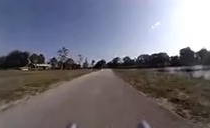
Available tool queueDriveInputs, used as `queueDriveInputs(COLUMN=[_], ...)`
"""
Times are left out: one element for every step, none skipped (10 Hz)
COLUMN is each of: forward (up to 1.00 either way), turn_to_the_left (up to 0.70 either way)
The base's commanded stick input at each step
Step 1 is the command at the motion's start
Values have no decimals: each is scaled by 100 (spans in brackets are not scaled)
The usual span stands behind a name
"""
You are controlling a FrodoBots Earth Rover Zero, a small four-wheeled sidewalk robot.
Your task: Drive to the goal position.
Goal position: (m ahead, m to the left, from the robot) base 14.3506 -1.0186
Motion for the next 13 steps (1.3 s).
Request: queueDriveInputs(forward=[100,100,100,100,100,100,100,100,100,100,100,100,100], turn_to_the_left=[0,0,0,0,0,0,0,0,4,13,39,40,32])
